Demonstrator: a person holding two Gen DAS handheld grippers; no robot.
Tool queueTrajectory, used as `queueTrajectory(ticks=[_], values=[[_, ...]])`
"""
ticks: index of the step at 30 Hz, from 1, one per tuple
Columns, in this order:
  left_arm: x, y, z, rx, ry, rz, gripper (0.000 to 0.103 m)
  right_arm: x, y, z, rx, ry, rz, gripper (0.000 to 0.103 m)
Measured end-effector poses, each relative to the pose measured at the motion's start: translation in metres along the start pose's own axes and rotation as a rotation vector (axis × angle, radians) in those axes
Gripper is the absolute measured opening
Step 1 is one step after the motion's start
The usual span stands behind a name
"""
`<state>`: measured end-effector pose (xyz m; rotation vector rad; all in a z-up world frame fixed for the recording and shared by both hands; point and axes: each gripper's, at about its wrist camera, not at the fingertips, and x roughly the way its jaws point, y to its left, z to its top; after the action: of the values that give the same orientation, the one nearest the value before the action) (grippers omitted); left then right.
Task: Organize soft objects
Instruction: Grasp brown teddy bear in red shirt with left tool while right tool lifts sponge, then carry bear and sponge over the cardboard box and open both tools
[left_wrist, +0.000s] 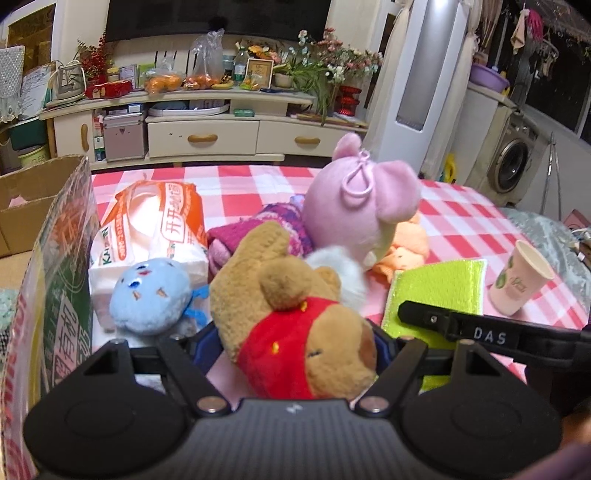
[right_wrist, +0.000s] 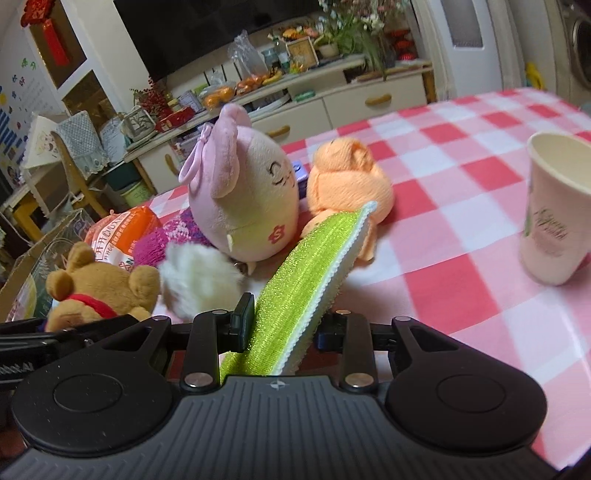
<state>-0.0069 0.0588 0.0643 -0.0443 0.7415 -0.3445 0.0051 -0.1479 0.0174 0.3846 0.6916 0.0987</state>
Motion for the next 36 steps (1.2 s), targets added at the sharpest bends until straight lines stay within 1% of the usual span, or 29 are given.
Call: queueTrajectory(ticks=[6, 10, 14, 19, 22, 29, 33, 36], values=[[-0.013, -0.001, 0.002, 0.000, -0.039, -0.027, 0.077, -0.011, 0.012, -0.001, -0.091, -0.069, -0.049, 0.036], [-0.023, 0.001, 0.005, -0.007, -0.069, -0.044, 0.077, -0.017, 0.028, -0.001, -0.188, -0.120, -0.082, 0.036], [-0.032, 0.005, 0.008, -0.016, -0.097, -0.054, 0.077, -0.020, 0.037, -0.001, -0.228, -0.146, -0.077, 0.035], [-0.045, 0.013, 0.012, -0.023, -0.135, -0.063, 0.077, -0.025, 0.047, 0.004, -0.245, -0.178, -0.070, 0.033], [-0.053, 0.020, 0.015, -0.040, -0.157, -0.063, 0.077, -0.033, 0.055, 0.011, -0.251, -0.208, -0.057, 0.033], [-0.077, 0.042, 0.023, -0.081, -0.232, -0.044, 0.077, -0.047, 0.093, 0.028, -0.303, -0.274, 0.003, 0.033], [-0.092, 0.059, 0.027, -0.113, -0.279, -0.018, 0.077, -0.048, 0.118, 0.039, -0.344, -0.293, 0.054, 0.033], [-0.101, 0.073, 0.031, -0.141, -0.310, 0.021, 0.077, -0.043, 0.138, 0.047, -0.373, -0.298, 0.098, 0.033]])
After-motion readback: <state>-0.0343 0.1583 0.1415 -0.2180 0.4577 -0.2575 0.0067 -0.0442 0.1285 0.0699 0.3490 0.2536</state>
